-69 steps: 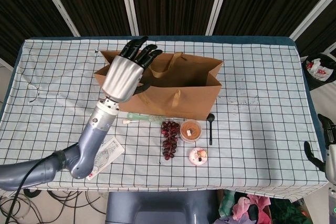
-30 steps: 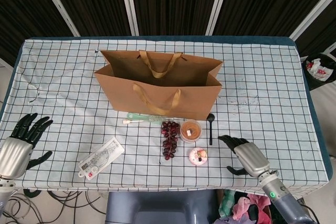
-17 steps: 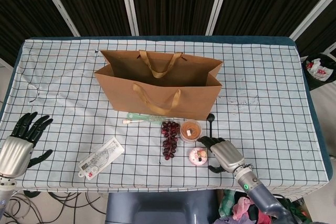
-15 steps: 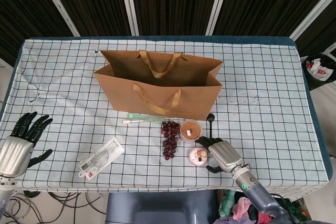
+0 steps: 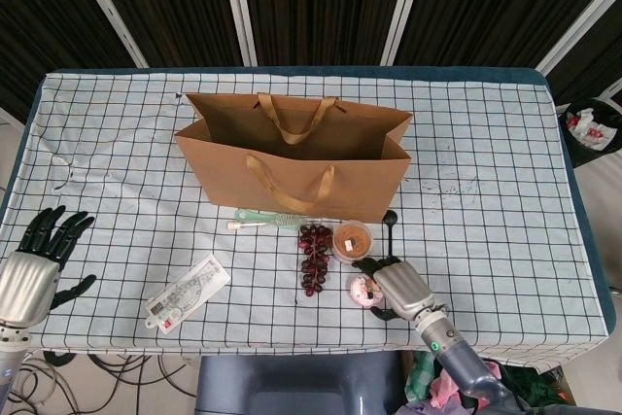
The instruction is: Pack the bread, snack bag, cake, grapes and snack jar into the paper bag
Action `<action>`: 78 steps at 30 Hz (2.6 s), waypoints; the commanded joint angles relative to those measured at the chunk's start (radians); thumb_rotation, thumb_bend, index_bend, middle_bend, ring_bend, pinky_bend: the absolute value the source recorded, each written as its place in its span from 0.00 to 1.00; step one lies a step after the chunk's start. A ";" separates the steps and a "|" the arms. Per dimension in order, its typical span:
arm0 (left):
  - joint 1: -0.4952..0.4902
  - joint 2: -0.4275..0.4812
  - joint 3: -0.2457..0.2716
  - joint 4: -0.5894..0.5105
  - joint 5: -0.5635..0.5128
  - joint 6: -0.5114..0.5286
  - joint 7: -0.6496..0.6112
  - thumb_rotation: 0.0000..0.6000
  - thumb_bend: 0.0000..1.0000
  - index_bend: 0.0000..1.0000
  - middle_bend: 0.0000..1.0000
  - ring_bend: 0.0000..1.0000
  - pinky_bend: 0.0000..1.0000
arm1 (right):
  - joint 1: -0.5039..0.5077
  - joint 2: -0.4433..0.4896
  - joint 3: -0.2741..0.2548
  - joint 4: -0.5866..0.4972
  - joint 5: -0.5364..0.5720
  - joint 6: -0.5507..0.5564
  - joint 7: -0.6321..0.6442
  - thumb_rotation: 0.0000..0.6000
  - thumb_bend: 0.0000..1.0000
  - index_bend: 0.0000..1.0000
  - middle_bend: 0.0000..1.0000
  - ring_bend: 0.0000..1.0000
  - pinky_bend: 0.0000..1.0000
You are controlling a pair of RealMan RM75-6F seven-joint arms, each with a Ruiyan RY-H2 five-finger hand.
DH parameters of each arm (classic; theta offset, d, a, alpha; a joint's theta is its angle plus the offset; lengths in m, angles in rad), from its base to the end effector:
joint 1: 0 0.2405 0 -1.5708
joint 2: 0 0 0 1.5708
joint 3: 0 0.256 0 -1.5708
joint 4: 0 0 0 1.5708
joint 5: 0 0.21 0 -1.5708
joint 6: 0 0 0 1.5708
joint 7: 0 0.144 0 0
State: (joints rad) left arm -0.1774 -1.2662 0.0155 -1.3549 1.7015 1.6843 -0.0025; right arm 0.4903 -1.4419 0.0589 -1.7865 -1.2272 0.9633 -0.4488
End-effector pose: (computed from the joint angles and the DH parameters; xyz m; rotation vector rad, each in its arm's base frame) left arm -0.2954 0.1940 0.1379 -1.5549 -0.5831 -1.0920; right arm -0.1753 -0.2392 -0.0141 1.9852 -1.1084 0.8244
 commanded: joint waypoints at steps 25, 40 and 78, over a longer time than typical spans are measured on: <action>0.016 -0.002 -0.027 -0.007 -0.007 0.002 -0.022 1.00 0.05 0.12 0.13 0.01 0.08 | -0.123 0.111 0.053 -0.110 -0.232 0.389 0.240 1.00 0.30 0.39 0.40 0.48 0.39; 0.021 -0.009 -0.024 -0.020 0.007 -0.006 0.002 1.00 0.05 0.12 0.13 0.01 0.08 | -0.098 0.317 0.354 -0.104 -0.252 0.573 0.506 1.00 0.30 0.41 0.40 0.48 0.39; 0.024 -0.020 -0.042 -0.018 -0.033 -0.049 0.024 1.00 0.05 0.11 0.13 0.01 0.08 | 0.415 0.109 0.423 0.152 0.180 0.066 0.230 1.00 0.16 0.16 0.14 0.24 0.32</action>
State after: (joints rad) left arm -0.1538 -1.2859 -0.0266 -1.3729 1.6690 1.6353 0.0214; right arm 0.9000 -1.3365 0.4842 -1.6321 -1.0602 1.0394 -0.2123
